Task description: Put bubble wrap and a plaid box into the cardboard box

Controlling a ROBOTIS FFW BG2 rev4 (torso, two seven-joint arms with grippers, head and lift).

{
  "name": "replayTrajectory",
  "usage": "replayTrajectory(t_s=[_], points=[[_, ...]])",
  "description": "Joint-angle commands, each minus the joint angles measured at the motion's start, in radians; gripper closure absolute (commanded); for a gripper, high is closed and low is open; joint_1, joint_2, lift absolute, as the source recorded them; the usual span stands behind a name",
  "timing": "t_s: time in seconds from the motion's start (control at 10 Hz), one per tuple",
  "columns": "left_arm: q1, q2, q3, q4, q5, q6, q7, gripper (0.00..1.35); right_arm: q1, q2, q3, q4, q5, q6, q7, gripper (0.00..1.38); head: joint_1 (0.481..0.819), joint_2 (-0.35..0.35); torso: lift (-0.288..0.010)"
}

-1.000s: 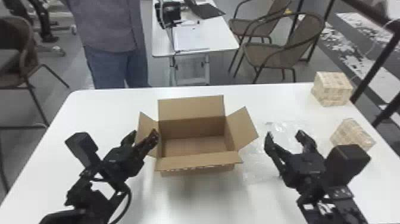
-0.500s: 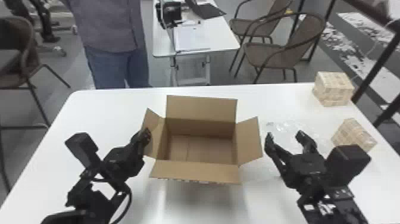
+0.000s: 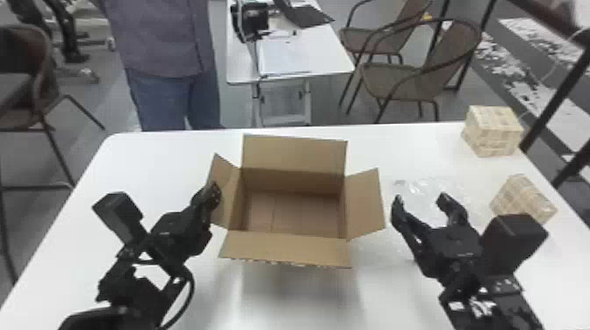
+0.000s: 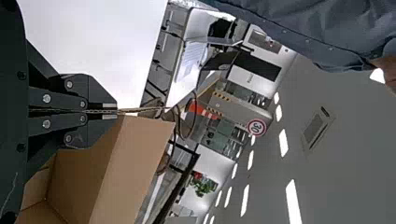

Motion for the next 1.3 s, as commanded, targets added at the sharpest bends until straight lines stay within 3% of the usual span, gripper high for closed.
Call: replayTrajectory(t_s=[0.0,0.2,0.5,0.8,1.2], points=[[-0.008,0.001,0.014,-0.02,-0.025,0.014,0.0,1.22,0.0,-0.002,0.001,0.0,-0.002,0.0,-0.001,0.45,0.695,0.029,-0.107],[-0.011,-0.029,0.064,-0.107,-0.137,0.09,0.005,1.22,-0.003,-0.005,0.005,0.002,-0.005,0.002,-0.001,0.45,0.695,0.039,-0.107],[-0.009,-0.03,0.114,-0.204,-0.286,0.133,0.011,1.22,-0.009,-0.012,0.011,0.005,-0.011,0.006,-0.001,0.45,0.695,0.082,-0.107],[-0.004,-0.03,0.083,-0.248,-0.37,0.093,0.084,1.22,-0.014,-0.015,0.015,0.006,-0.013,0.011,-0.001,0.45,0.695,0.113,-0.107],[0.002,-0.03,0.058,-0.314,-0.49,0.107,0.1,1.22,-0.017,-0.015,0.015,-0.011,0.003,0.04,-0.001,0.45,0.695,0.112,-0.107]])
